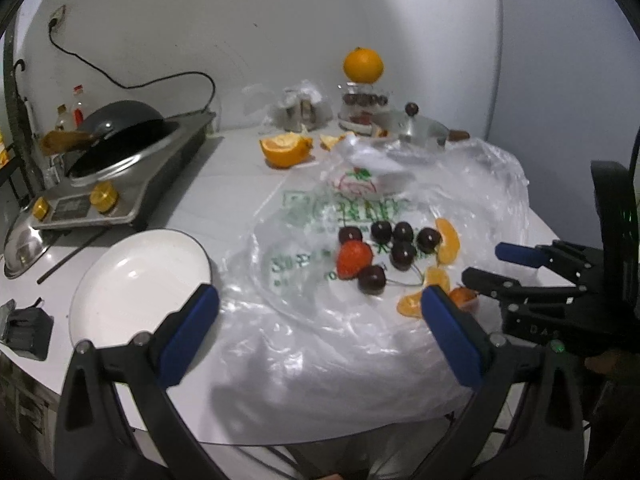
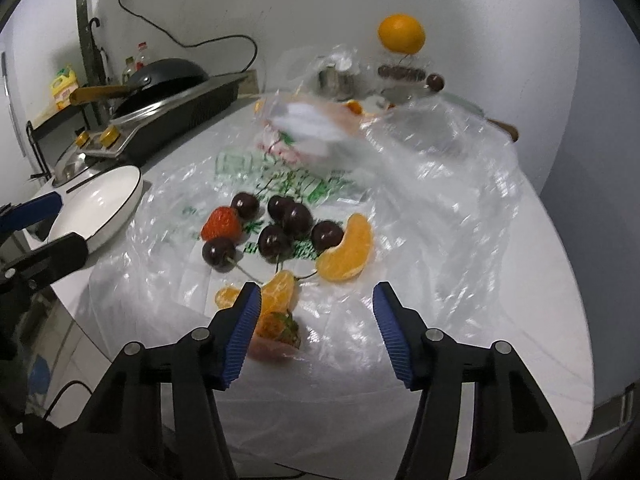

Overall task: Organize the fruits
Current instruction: 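Move the right tool to the strawberry while the left tool reaches the small tangerine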

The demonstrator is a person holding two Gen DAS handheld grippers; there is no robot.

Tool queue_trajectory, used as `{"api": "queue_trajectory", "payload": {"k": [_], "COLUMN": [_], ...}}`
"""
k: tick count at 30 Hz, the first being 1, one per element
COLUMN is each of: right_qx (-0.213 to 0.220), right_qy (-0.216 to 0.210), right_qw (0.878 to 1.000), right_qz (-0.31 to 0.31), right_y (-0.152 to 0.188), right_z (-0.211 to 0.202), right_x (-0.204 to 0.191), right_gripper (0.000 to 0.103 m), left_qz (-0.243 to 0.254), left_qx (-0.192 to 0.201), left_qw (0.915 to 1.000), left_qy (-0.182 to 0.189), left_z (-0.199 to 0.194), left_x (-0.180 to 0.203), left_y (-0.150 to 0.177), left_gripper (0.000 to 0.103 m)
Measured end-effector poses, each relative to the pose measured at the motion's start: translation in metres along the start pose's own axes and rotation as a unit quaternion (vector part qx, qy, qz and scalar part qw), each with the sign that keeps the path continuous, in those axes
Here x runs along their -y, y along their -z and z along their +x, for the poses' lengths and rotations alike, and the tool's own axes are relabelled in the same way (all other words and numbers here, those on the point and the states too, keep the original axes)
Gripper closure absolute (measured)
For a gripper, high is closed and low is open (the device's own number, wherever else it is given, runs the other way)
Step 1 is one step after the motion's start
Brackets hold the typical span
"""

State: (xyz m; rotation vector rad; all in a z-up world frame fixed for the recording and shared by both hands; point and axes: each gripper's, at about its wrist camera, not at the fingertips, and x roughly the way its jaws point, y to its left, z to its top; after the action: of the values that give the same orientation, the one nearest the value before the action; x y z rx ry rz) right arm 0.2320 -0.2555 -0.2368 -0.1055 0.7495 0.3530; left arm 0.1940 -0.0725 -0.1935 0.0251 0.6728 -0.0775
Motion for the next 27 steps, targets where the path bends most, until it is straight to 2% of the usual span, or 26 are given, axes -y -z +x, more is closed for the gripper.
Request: {"api": "queue_trajectory", "payload": {"k": [3,5,23,27], "right_qx": [-0.009,-0.011,-0.039,-0.038], "right_qy": [-0.006,-0.017,-0.07,-0.081], "right_qw": [1.0,1.0,0.997,0.996], "right_qz": [0.0,0.0,0.001,0.003], "right_y": [0.003,0.004,0.02,0.021], "right_z": [0.006,0.007,0.019,0.02], "right_x": [0.001,0.001,-0.006,-0.004], "right_gripper": [0.044,0.049,0.05,0.062], "left_qz": [0.004,0.006,0.028,0.032], "left_qx": [-0.011,-0.017,-0.049,-0.053], "left_qw": [0.9999,0.9998,0.9984,0.9981], "left_qy": [0.003,0.003,0.003,0.001], "left_z": [0.008,0.013,0.035,0.036], "left_x": [0.004,0.006,0.021,0.025], "left_y": [0.001,0.002,0.01,0.011], "left_gripper": [0.001,0.001,0.001,0.001]}}
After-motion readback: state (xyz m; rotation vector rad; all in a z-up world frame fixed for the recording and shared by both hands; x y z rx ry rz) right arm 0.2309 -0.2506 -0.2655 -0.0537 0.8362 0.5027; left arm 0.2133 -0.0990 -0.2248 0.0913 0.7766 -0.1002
